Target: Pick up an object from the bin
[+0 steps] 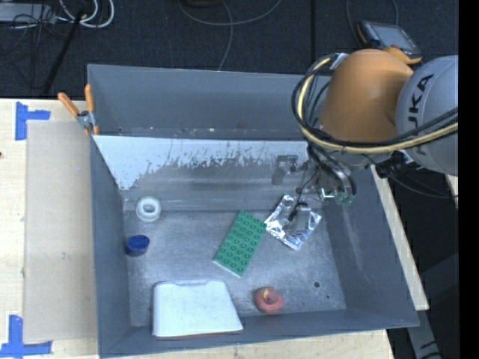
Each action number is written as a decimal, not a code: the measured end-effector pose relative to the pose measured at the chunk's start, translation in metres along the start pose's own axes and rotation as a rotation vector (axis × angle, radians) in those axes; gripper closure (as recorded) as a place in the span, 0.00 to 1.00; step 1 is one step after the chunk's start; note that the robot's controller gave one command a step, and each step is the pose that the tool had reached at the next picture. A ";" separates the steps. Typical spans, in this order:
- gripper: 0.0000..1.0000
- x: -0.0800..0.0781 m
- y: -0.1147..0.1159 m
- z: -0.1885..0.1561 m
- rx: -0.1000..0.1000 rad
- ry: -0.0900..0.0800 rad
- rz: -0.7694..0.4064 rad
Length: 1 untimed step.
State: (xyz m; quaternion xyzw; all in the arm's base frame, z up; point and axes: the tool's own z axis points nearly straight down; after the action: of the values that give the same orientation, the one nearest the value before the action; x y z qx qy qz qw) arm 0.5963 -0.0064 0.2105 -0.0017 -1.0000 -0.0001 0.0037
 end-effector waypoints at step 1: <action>0.00 -0.020 -0.009 0.135 0.000 -0.001 -0.056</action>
Offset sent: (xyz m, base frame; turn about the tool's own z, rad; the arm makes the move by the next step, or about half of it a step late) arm 0.0207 -0.0092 -0.1292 -0.0569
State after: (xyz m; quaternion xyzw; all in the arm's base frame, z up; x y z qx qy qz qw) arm 0.6154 -0.0150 0.0758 0.0263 -0.9996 -0.0001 0.0033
